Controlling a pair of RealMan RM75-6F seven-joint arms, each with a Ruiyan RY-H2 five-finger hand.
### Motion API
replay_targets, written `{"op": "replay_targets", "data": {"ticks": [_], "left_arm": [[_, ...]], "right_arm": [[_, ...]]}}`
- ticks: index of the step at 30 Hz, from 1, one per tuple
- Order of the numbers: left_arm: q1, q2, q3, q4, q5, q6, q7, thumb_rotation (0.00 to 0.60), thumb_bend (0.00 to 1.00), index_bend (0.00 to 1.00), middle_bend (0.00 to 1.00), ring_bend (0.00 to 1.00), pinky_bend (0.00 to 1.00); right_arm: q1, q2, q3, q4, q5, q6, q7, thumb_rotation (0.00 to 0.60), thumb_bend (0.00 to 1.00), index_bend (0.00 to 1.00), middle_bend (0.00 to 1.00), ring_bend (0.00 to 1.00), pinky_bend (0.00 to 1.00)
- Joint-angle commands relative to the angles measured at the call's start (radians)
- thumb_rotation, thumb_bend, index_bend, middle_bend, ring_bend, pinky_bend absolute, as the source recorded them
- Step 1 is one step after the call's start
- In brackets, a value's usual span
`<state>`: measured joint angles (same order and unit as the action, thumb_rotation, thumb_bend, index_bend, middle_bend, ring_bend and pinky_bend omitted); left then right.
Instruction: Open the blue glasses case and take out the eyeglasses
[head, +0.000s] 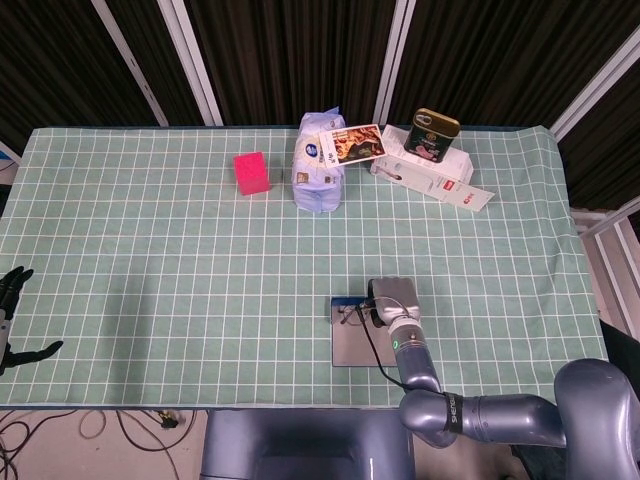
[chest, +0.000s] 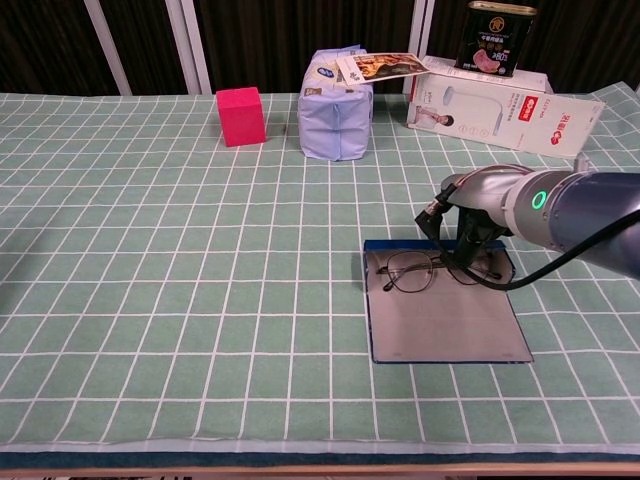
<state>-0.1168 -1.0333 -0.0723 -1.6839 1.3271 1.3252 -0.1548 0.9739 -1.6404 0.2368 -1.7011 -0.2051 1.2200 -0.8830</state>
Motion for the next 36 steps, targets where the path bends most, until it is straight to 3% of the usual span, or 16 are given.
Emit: {"op": "replay_targets", "data": {"ticks": [1,30,36], "left_arm": [[0.0,0.0,0.0,0.0,0.0,0.0,0.0,0.6,0.0,0.0,0.0,0.0,0.0],[0.001,0.001,0.001,-0.002,0.004,0.001,-0.003,0.6,0.0,0.0,0.0,0.0,0.0],[0.0,0.0,0.003,-0.002,0.007,-0.001,-0.002,0.6,0.0,0.0,0.0,0.0,0.0]], "right_arm": [[-0.001,-0.001,0.0,0.001,-0.001,0.0,-0.001,0.6,0.51,0.44,0.91,0.98,1.0],[-0.006,-0.004,0.012,-0.005,-0.011,0.007,-0.004,0.6,0.55,0.5,0.91,0.98,1.0],[-0.007,-0.009,0.035,-0.005,-0.008,0.006,0.017,0.6,0.56,0.5,0.91,0.98,1.0]]}}
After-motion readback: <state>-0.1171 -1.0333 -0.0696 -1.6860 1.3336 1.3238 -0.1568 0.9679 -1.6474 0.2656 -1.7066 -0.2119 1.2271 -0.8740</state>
